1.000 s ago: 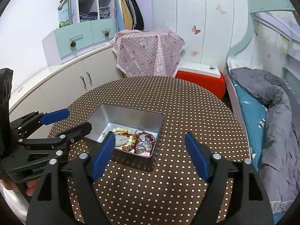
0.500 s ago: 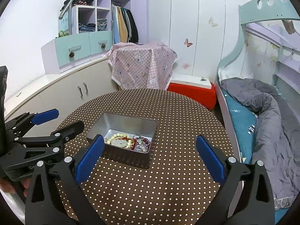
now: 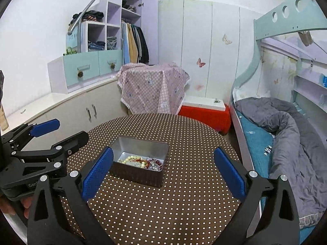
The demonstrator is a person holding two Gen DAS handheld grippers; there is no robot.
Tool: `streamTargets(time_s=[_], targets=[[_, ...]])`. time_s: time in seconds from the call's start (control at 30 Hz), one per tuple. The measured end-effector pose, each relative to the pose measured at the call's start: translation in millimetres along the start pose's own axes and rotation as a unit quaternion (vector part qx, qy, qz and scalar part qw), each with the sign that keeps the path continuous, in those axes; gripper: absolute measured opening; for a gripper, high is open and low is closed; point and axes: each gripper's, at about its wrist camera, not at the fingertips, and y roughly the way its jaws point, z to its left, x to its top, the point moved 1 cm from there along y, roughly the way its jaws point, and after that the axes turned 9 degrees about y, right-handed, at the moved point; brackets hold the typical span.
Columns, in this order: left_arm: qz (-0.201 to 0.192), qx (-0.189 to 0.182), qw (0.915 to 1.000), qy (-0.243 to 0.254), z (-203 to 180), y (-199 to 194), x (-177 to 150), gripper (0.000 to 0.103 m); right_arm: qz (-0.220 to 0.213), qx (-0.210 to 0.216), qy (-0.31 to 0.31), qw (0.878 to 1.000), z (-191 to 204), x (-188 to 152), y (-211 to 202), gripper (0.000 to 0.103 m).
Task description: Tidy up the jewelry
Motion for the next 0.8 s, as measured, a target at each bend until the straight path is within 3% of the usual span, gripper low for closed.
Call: streamTargets(time_s=[0.37,0.8], targets=[[-0.035,0.011,0.9993,0.002,-3,-30,9,0.082,-0.042,0.001,0.002,0.999,-1,2,-31,0.095],[-0.047,0.017,0.9988,0.0,-2,-44,13,0.082,-0.057,0.003,-0.004,0.998,2,4,-41,0.095]])
